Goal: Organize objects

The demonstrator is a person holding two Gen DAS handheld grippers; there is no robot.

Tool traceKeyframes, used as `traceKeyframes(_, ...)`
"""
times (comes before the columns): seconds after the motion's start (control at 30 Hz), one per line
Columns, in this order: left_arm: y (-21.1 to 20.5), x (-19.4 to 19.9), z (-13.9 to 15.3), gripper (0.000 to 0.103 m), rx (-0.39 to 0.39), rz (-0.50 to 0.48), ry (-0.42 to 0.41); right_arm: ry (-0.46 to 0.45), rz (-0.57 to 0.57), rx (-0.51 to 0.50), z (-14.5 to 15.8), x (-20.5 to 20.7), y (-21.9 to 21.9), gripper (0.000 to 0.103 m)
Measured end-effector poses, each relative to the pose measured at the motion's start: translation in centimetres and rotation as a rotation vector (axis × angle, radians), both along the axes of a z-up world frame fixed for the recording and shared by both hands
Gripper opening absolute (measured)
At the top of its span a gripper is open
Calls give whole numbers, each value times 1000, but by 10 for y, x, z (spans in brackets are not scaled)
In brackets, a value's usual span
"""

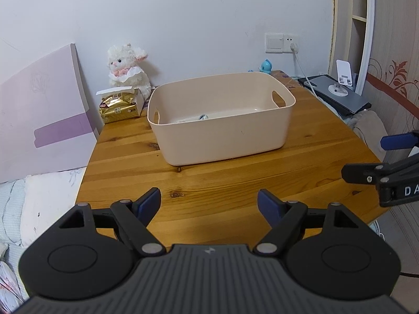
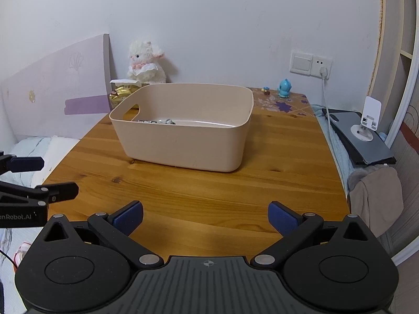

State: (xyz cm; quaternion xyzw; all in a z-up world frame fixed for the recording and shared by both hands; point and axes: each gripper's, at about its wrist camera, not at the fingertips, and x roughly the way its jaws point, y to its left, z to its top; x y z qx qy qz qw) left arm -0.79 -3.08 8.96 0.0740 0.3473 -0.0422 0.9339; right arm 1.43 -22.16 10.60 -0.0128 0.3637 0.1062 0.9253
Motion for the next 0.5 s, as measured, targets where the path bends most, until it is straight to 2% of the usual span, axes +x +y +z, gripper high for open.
traceKeyframes(0.37, 4, 1, -1, 82, -6, 3, 1, 14, 3, -12, -2, 5, 3, 103)
traceKeyframes(0.5, 7, 3, -2, 87, -11, 12, -1, 25, 3, -17, -6, 9, 3, 103)
